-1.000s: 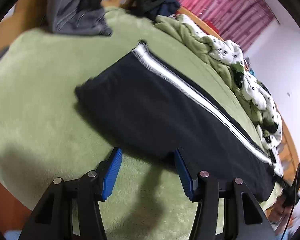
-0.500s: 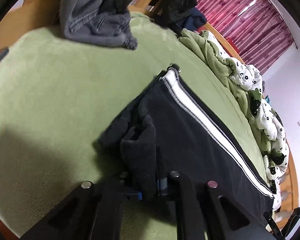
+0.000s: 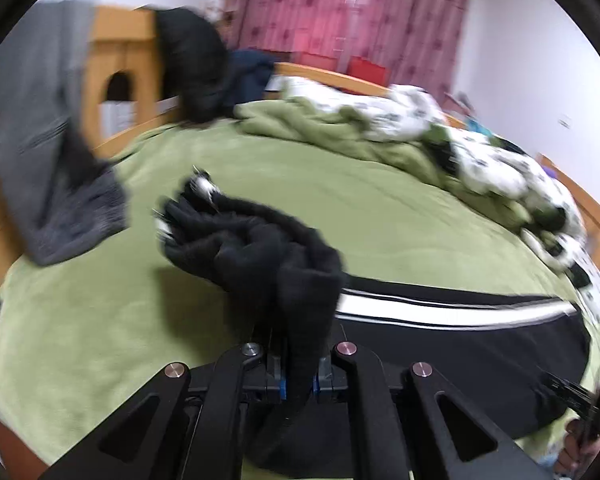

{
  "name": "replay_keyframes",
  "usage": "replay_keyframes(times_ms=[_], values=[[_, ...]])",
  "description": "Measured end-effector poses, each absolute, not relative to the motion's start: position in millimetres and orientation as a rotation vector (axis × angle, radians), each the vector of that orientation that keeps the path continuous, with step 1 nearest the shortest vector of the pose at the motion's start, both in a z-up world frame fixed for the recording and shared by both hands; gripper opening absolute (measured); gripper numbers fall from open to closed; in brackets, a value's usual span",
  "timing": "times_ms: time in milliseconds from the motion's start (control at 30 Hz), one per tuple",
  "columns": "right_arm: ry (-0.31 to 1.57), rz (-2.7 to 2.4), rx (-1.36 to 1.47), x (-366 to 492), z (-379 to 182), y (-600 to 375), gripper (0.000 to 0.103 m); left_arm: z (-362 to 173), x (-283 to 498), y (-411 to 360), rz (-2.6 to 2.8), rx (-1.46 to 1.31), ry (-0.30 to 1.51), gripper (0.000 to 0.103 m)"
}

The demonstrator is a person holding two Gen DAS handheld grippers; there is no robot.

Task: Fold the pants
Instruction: 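Grasp the drawstring cuff with the left gripper and lift it, then grasp the drawstring with the right gripper while the left gripper releases and withdraws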

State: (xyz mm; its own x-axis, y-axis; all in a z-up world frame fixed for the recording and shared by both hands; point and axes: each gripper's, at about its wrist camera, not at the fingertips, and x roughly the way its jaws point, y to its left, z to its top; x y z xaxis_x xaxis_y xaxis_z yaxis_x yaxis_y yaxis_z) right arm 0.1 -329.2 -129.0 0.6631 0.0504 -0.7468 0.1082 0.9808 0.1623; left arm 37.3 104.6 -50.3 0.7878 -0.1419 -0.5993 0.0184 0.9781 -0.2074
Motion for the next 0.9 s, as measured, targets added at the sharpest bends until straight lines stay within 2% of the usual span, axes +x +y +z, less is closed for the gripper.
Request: replay_keyframes(times_ms=[200, 467, 567, 633, 667, 733, 833, 900], values=[[0.84, -0.083, 0.142, -18, -130, -353, 0.018, -51, 37, 1, -0.28, -0.146, 0.705, 0.008], [0.82, -0.108, 0.167, -53, -120, -388, 0.018, -115, 27, -130, -0.52, -0.139, 0.859, 0.008], [0.836, -0.101, 0.177, -59, -120, -393, 0.019, -134, 22, -153, -0.515, -0.086, 0.931, 0.011], [0.835, -0.094, 0.176, -62, -119, -394, 0.023, -136, 15, -155, -0.519, -0.051, 0.931, 0.015], [0.829, -0.085, 0.176, -62, -118, -392, 0.025, -134, 13, -150, -0.531, -0.055, 0.924, 0.018], [0.817, -0.061, 0.186, -59, -117, -388, 0.029, -126, 10, -137, -0.581, -0.09, 0.918, 0.043], [0.805, -0.019, 0.216, -52, -115, -376, 0.031, -112, -5, -103, -0.583, -0.097, 0.846, 0.062], [0.799, 0.028, 0.241, -41, -112, -362, 0.031, -105, -12, -78, -0.536, -0.08, 0.8, 0.063]])
